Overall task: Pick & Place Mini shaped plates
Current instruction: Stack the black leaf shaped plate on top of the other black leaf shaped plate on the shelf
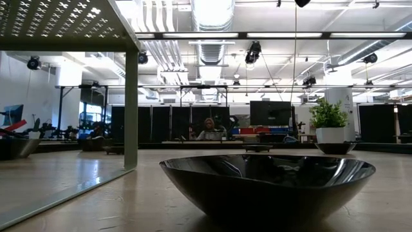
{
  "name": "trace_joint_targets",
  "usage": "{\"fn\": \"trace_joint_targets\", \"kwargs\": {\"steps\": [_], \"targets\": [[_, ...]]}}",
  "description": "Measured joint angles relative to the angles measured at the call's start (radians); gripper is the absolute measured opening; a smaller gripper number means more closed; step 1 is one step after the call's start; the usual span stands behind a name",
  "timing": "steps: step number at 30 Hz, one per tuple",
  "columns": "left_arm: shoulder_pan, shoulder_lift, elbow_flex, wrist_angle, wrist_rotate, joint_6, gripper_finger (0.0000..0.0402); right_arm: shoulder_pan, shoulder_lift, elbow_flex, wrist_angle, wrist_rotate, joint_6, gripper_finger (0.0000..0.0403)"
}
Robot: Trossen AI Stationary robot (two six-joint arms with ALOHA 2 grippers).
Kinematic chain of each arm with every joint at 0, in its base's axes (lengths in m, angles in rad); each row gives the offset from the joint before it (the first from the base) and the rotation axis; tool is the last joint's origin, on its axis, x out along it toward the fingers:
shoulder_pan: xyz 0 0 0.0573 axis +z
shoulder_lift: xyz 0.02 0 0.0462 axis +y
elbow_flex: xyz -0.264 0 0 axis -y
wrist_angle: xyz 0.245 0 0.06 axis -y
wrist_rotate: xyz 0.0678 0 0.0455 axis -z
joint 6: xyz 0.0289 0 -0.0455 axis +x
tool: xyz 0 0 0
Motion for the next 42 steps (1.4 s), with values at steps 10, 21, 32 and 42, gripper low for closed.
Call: {"fn": "trace_joint_targets", "kwargs": {"steps": [10,21,32,42], "targets": [[0.000,-0.002,-0.002,-0.010,0.004,0.140,0.0000,0.000,0.000,0.000,-0.002,-0.013,0.001,0.0178],[0.000,-0.002,-0.003,-0.006,-0.038,0.145,0.0000,0.000,0.000,0.000,-0.009,-0.364,-0.159,0.0168],[0.000,-0.003,-0.003,-0.006,-0.054,0.146,0.0000,0.000,0.000,0.000,-0.009,-0.360,-0.152,0.0162],[0.000,-0.003,-0.003,-0.006,-0.064,0.145,0.0000,0.000,0.000,0.000,-0.009,-0.359,-0.152,0.0168]]}}
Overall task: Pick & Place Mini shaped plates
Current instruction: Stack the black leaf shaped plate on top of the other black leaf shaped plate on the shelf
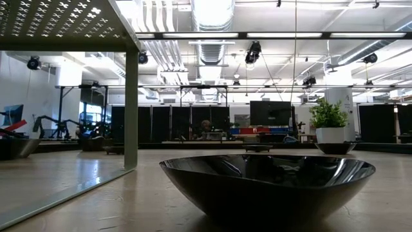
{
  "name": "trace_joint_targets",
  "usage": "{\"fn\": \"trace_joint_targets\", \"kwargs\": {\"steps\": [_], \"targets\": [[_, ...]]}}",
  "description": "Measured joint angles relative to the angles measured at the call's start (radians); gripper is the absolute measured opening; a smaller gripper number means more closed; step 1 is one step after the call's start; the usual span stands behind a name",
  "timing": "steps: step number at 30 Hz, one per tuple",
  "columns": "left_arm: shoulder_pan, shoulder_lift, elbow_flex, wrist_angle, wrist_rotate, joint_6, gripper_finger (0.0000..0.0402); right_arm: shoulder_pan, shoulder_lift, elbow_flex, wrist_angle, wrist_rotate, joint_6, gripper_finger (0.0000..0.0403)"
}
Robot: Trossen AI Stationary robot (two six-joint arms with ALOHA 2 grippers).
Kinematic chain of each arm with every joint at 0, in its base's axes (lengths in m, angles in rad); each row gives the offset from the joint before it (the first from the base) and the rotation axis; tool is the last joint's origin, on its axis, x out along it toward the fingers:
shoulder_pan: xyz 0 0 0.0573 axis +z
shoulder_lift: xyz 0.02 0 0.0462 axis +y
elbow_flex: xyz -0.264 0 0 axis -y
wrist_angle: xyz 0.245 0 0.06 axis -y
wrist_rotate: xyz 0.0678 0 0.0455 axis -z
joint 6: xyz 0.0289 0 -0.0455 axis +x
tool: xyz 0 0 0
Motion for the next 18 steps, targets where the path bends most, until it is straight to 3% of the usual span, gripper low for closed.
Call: {"fn": "trace_joint_targets", "kwargs": {"steps": [18], "targets": [[0.000,0.000,0.001,0.000,-0.033,-0.046,0.0000,0.000,0.000,0.000,0.000,0.002,0.000,0.0166]]}}
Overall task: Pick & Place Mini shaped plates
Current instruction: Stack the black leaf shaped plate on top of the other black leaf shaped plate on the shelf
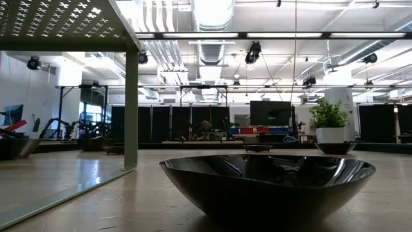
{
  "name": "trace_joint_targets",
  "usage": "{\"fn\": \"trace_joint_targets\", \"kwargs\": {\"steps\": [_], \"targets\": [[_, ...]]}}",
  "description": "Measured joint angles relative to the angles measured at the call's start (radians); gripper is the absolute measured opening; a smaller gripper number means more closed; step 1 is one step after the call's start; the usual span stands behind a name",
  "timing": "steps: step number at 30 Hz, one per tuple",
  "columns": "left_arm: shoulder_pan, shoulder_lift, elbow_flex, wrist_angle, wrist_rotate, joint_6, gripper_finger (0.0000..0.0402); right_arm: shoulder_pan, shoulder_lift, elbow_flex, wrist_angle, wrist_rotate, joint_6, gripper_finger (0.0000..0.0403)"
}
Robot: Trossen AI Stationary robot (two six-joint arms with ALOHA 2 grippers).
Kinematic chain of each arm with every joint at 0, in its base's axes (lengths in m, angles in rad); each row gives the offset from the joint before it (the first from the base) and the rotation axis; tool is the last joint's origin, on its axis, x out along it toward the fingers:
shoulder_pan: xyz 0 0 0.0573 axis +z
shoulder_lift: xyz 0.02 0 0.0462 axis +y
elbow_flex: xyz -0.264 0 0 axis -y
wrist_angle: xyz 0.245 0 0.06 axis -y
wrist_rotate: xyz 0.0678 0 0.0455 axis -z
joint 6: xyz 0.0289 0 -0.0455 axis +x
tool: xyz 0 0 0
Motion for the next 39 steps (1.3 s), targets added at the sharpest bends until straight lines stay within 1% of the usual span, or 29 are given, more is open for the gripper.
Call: {"fn": "trace_joint_targets", "kwargs": {"steps": [12,19,27,33,39], "targets": [[0.000,0.000,0.000,-0.002,-0.009,-0.015,0.0000,0.000,0.000,0.000,0.000,0.000,0.000,0.0169],[0.000,0.000,0.009,0.005,-0.017,0.017,0.0000,0.000,0.000,0.000,0.000,0.000,0.000,0.0162],[-0.002,0.000,0.014,0.015,0.048,0.003,0.0000,0.000,0.000,0.000,0.000,-0.001,0.000,0.0167],[-0.002,0.000,0.014,0.015,0.053,-0.031,0.0000,0.000,0.000,0.000,0.000,-0.001,0.000,0.0167],[-0.002,0.000,0.014,0.019,0.053,-0.024,0.0000,0.000,0.000,0.000,0.000,-0.001,0.000,0.0162]]}}
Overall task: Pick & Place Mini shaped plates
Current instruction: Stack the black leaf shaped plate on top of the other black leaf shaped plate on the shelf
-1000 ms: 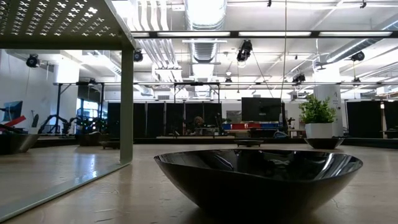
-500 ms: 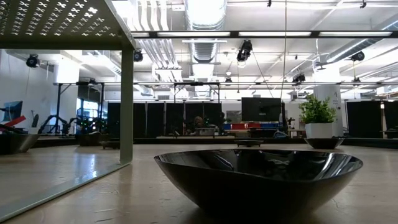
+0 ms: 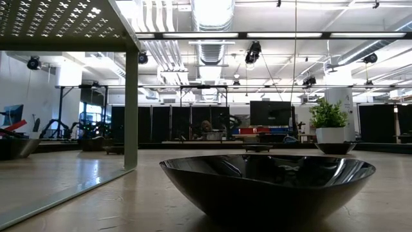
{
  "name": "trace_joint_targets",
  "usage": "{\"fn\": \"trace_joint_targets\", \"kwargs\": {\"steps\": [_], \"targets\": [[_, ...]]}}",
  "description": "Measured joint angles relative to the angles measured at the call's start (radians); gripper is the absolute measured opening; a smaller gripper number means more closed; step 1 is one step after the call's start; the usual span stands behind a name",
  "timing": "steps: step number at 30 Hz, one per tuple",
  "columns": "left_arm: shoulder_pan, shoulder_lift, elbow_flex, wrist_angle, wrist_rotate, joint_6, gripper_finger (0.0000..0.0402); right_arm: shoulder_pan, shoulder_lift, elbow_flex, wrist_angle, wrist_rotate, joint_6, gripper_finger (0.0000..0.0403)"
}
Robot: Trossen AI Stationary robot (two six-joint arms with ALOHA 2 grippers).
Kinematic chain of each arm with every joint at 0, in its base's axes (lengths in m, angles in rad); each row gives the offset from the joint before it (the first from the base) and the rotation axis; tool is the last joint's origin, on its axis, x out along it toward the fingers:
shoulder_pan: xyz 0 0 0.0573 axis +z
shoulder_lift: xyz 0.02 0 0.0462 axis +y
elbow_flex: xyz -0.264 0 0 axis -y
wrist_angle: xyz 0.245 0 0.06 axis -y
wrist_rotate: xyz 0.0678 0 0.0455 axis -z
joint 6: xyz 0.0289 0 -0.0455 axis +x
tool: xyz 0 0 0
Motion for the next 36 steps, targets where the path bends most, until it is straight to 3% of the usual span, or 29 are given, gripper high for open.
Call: {"fn": "trace_joint_targets", "kwargs": {"steps": [10,18,22,36], "targets": [[-0.001,0.000,0.000,0.025,0.000,-0.003,0.0005,0.000,0.000,0.000,0.000,0.000,0.000,0.0169],[-0.001,0.001,0.000,0.026,0.007,-0.038,0.0087,0.000,0.000,0.000,0.000,0.000,0.000,0.0163],[-0.001,0.001,0.000,0.026,0.009,-0.044,0.0107,0.000,0.000,0.000,0.000,0.000,0.000,0.0160],[-0.001,-0.028,0.000,0.022,0.031,-0.193,0.0110,0.000,0.000,0.000,0.000,0.000,0.000,0.0161]]}}
